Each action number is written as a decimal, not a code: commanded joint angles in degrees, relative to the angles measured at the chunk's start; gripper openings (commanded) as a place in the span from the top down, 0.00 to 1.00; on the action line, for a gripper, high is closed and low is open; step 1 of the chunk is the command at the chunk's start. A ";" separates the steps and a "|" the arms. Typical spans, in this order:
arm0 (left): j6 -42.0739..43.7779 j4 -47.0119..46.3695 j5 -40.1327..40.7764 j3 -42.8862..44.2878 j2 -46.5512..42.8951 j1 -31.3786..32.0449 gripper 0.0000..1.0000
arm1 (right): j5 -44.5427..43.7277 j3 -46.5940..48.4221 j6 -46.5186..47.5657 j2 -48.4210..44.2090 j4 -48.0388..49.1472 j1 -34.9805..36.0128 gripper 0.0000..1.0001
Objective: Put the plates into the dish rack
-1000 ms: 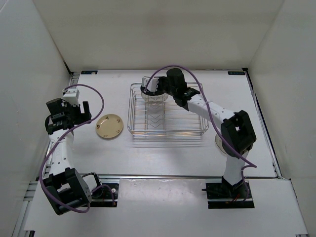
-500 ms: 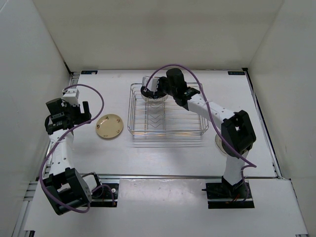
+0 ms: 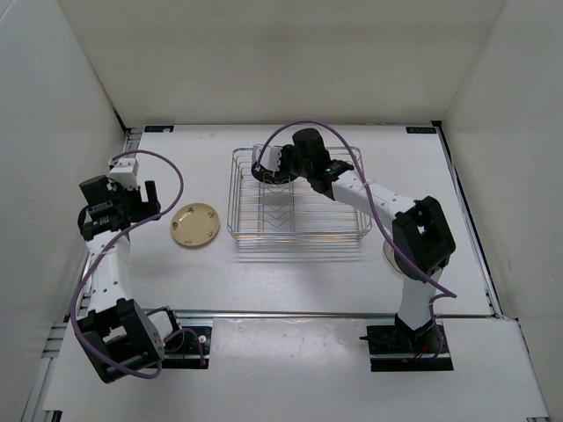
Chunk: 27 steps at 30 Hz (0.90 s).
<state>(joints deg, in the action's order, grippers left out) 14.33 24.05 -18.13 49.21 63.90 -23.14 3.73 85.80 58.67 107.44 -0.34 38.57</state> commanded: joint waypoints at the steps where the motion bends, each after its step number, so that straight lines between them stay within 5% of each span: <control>1: 0.44 0.64 -1.82 0.36 -1.94 -0.85 0.01 | 1.72 -0.72 -1.28 -0.30 0.43 0.37 1.00; 27: 0.44 0.64 -2.35 0.36 -2.99 -0.86 0.01 | 0.76 3.32 -3.56 4.10 -4.41 0.90 1.00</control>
<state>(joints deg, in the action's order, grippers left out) 14.96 24.45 -18.92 49.21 63.18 -23.57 4.05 87.07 57.19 110.98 -3.01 38.94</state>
